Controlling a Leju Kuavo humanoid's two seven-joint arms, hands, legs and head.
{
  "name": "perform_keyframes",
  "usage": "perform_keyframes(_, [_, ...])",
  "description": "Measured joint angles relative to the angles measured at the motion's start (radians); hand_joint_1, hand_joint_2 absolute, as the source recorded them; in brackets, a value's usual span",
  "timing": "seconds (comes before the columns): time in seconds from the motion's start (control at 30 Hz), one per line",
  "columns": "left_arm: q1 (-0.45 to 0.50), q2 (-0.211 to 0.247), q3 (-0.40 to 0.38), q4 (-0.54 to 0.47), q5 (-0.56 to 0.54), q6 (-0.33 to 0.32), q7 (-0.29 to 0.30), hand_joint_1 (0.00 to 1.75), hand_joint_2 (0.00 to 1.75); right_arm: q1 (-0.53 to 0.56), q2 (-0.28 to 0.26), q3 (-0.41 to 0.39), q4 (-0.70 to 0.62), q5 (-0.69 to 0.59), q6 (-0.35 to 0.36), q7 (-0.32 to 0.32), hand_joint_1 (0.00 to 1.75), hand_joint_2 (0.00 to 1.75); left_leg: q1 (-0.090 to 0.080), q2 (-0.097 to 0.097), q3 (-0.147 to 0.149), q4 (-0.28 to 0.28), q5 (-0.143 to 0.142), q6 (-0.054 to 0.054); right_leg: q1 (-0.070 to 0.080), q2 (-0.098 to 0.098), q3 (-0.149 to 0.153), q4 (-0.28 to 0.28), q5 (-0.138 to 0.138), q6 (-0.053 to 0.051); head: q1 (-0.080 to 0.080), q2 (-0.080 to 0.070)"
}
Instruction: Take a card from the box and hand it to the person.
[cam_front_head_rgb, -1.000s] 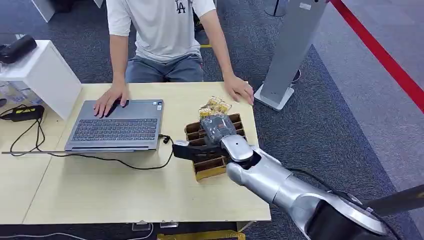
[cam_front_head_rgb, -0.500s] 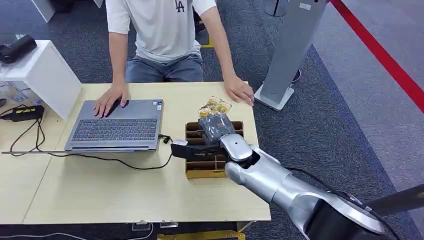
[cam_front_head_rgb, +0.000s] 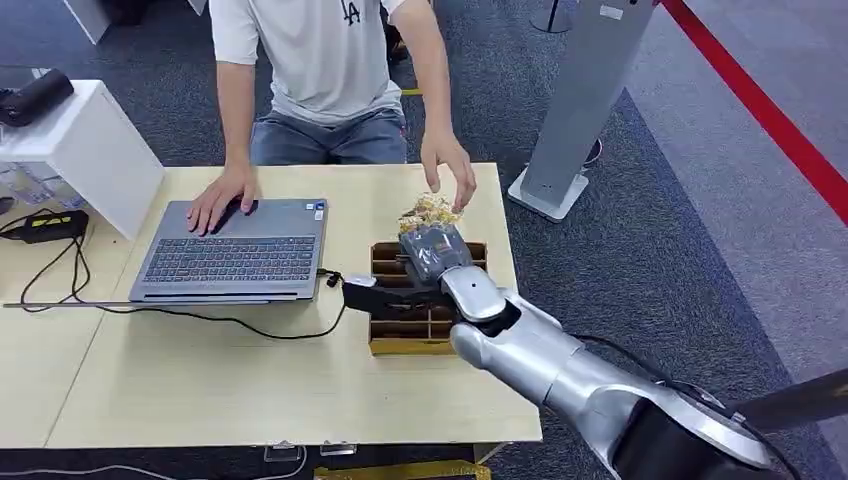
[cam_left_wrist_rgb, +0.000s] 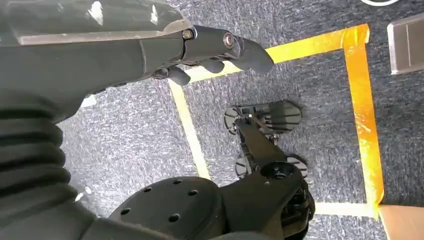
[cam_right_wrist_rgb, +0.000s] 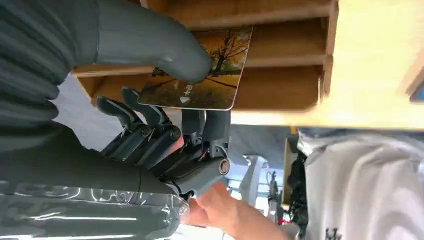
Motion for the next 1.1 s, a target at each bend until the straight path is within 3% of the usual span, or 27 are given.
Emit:
perform_keyframes(0.2, [0.003, 0.0, 0.0, 0.0, 0.012, 0.001, 0.001, 0.0, 1.75, -0.023, -0.038, -0.04, -0.152, 0.053, -0.068, 0.051, 1.75, 1.75, 0.0, 0.0, 0.0, 0.0, 0.0, 0.0, 0.0, 0.0, 0.0, 0.0, 0.0, 0.0, 0.0, 0.0])
perform_keyframes(0.57, [0.004, 0.0, 0.0, 0.0, 0.025, 0.006, 0.002, 0.0, 1.75, 0.003, -0.1, -0.111, -0.398, 0.145, -0.186, 0.045, 1.75, 1.75, 0.0, 0.0, 0.0, 0.0, 0.0, 0.0, 0.0, 0.0, 0.0, 0.0, 0.0, 0.0, 0.0, 0.0])
perform_keyframes(0.6, [0.004, 0.0, 0.0, 0.0, 0.026, 0.002, 0.002, 0.0, 1.75, 0.011, -0.103, -0.115, -0.404, 0.146, -0.188, 0.042, 1.52, 1.75, 0.0, 0.0, 0.0, 0.0, 0.0, 0.0, 0.0, 0.0, 0.0, 0.0, 0.0, 0.0, 0.0, 0.0])
perform_keyframes(0.67, [0.004, 0.0, 0.0, 0.0, 0.029, -0.007, 0.002, 0.0, 1.75, 0.028, -0.111, -0.121, -0.413, 0.154, -0.198, 0.035, 1.33, 1.75, 0.0, 0.0, 0.0, 0.0, 0.0, 0.0, 0.0, 0.0, 0.0, 0.0, 0.0, 0.0, 0.001, 0.0])
perform_keyframes(0.7, [0.004, 0.0, 0.0, 0.0, 0.029, -0.013, 0.002, 0.0, 1.75, 0.035, -0.114, -0.122, -0.413, 0.157, -0.202, 0.03, 0.77, 1.75, 0.0, 0.0, 0.0, 0.0, 0.0, 0.0, 0.0, 0.0, 0.0, 0.0, 0.0, 0.0, 0.001, 0.0])
perform_keyframes(0.73, [0.004, 0.0, 0.0, 0.0, 0.032, -0.019, 0.002, 0.0, 0.0, 0.043, -0.117, -0.124, -0.413, 0.159, -0.204, 0.027, 0.0, 1.75, 0.0, 0.0, 0.0, 0.0, 0.0, 0.0, 0.0, 0.0, 0.0, 0.0, 0.0, 0.0, 0.001, 0.0])
perform_keyframes(0.97, [0.003, 0.0, 0.006, 0.0, 0.048, -0.023, 0.003, 0.0, 0.0, 0.088, -0.125, -0.138, -0.413, 0.136, -0.244, -0.03, 0.0, 1.75, 0.0, 0.0, -0.001, 0.0, 0.0, 0.0, 0.0, 0.0, 0.0, 0.0, 0.0, 0.0, 0.0, 0.0])
perform_keyframes(1.1, [0.004, 0.0, 0.006, 0.0, 0.048, -0.013, 0.0, 0.0, 0.0, 0.137, -0.128, -0.164, -0.413, -0.061, -0.323, -0.175, 0.0, 1.75, 0.0, 0.0, 0.0, 0.0, 0.0, 0.0, 0.0, 0.0, 0.0, 0.0, 0.0, 0.0, 0.0, 0.0])
